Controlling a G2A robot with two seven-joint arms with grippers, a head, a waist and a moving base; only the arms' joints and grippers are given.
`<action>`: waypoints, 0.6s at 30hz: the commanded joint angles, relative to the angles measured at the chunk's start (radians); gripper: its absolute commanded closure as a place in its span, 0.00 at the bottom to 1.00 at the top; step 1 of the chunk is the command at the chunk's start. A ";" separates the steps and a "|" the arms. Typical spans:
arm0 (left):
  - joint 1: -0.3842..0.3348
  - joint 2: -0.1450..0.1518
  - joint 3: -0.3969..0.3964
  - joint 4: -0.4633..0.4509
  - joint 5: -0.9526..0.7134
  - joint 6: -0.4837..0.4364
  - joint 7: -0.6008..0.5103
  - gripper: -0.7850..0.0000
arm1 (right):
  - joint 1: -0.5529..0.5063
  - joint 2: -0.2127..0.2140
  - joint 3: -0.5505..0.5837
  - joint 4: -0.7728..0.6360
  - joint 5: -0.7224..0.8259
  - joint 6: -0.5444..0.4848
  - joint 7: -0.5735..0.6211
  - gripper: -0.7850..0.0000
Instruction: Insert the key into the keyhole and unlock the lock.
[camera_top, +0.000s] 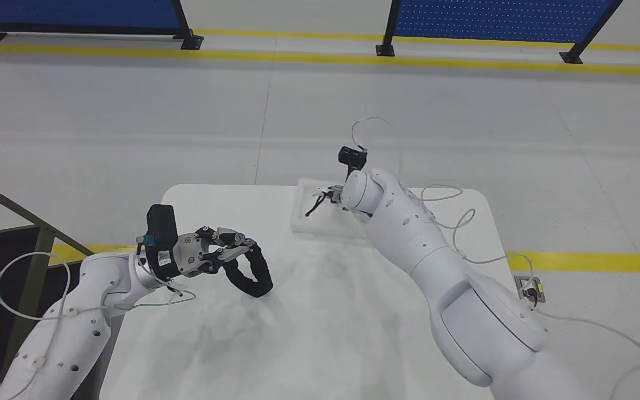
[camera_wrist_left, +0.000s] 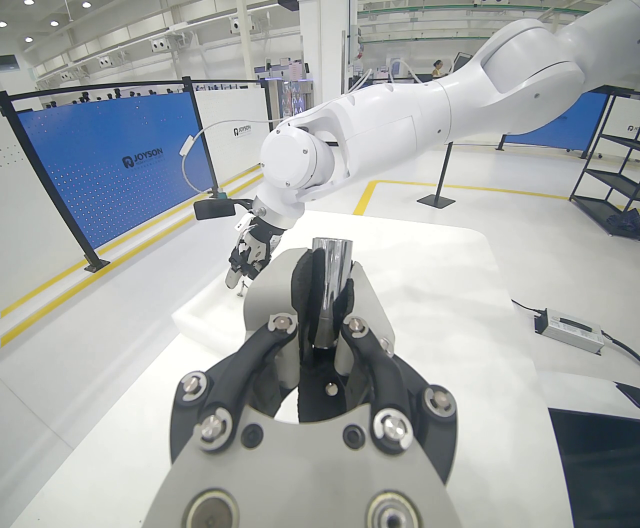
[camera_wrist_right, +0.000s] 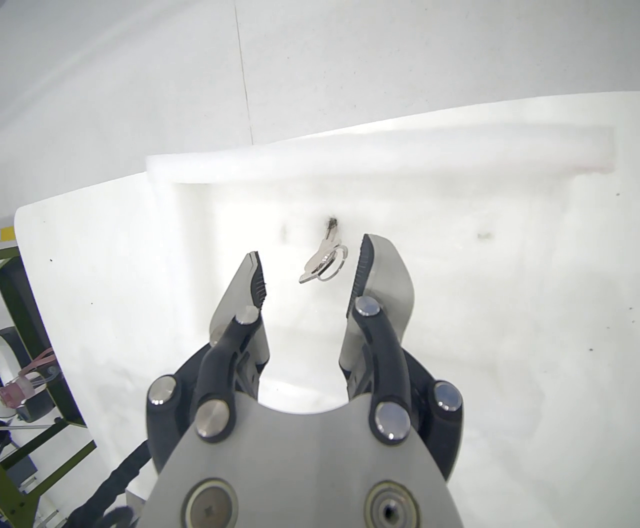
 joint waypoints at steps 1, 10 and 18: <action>0.000 0.000 0.000 0.000 0.000 0.000 0.000 1.00 | -0.003 -0.004 0.004 0.004 0.005 0.011 -0.009 0.60; 0.000 0.000 0.000 0.000 0.000 0.000 0.000 1.00 | -0.001 -0.027 0.017 0.037 0.022 0.040 -0.038 0.61; 0.000 0.000 0.000 0.000 0.000 0.000 0.000 1.00 | 0.004 -0.053 0.028 0.085 0.044 0.056 -0.059 0.67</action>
